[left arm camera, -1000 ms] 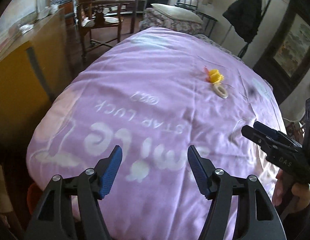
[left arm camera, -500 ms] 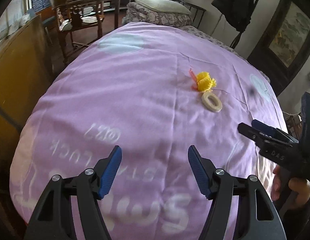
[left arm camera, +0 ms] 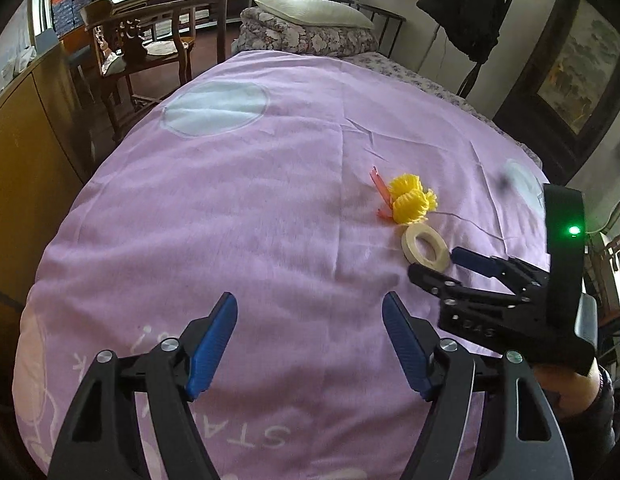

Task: Collect trash
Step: 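Grasp the tape roll with the right tool and lift it, then grasp the yellow mesh fruit net with the left tool and lift it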

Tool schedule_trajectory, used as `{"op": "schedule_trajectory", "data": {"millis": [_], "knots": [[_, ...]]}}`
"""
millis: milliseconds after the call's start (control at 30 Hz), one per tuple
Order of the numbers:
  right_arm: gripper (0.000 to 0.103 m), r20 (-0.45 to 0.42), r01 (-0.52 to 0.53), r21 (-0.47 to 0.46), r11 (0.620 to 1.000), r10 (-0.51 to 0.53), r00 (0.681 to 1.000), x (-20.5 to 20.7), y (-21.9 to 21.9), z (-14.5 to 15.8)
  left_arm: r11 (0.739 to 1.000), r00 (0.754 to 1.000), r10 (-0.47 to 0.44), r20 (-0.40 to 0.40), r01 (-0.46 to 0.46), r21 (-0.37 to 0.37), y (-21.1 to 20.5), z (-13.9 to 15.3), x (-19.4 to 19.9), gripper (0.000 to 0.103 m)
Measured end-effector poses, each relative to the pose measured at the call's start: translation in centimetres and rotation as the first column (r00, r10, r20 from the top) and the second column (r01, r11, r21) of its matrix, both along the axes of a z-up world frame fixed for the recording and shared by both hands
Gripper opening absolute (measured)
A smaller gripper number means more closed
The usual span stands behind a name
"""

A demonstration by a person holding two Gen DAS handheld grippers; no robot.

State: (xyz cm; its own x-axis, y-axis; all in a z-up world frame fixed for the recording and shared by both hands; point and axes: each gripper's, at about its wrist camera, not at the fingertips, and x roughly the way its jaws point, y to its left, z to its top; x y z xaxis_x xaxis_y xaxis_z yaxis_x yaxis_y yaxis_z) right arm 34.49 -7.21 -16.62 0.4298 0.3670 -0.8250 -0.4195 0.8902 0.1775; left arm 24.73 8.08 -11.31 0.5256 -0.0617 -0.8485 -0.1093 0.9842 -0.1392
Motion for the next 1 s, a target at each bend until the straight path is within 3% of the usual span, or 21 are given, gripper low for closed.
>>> {"op": "schedule_trajectory", "data": {"millis": [133, 167, 233, 367, 567, 767, 1000], "knots": [[0.071, 0.023, -0.014, -0.019, 1.0, 0.015, 1.0, 0.5, 0.7, -0.3, 1.0, 1.0, 0.004, -0.007, -0.003, 0.012, 0.0, -0.3, 0.9, 0.075], [0.07, 0.03, -0.017, -0.031, 0.999, 0.018, 0.999, 0.5, 0.8, -0.4, 1.0, 1.0, 0.005, -0.009, -0.005, 0.012, 0.0, -0.3, 1.0, 0.076], [0.057, 0.047, -0.021, -0.058, 0.998, 0.024, 0.999, 0.3, 1.1, -0.3, 1.0, 1.0, 0.006, -0.01, -0.006, 0.013, -0.2, -0.3, 1.4, 0.076], [0.057, 0.061, -0.015, -0.054, 0.998, 0.018, 0.998, -0.1, 0.4, 0.0, 1.0, 1.0, -0.008, -0.008, 0.008, 0.022, -0.7, -0.3, 1.7, 0.078], [0.057, 0.123, 0.055, -0.04, 0.998, -0.05, 0.991, -2.1, -3.4, 1.5, 0.999, 0.999, -0.036, -0.01, 0.036, 0.026, -2.2, -0.4, 2.9, 0.078], [0.057, 0.103, 0.15, -0.024, 0.988, -0.146, 0.984, -3.0, -8.3, 1.6, 0.995, 0.995, -0.094, -0.019, 0.094, 0.044, -4.9, -1.4, 5.2, 0.078], [0.057, 0.087, 0.18, -0.004, 0.984, -0.179, 0.98, -4.8, -11.7, 1.6, 0.988, 0.991, -0.133, -0.031, 0.135, 0.074, -7.8, -2.6, 9.2, 0.078]]}}
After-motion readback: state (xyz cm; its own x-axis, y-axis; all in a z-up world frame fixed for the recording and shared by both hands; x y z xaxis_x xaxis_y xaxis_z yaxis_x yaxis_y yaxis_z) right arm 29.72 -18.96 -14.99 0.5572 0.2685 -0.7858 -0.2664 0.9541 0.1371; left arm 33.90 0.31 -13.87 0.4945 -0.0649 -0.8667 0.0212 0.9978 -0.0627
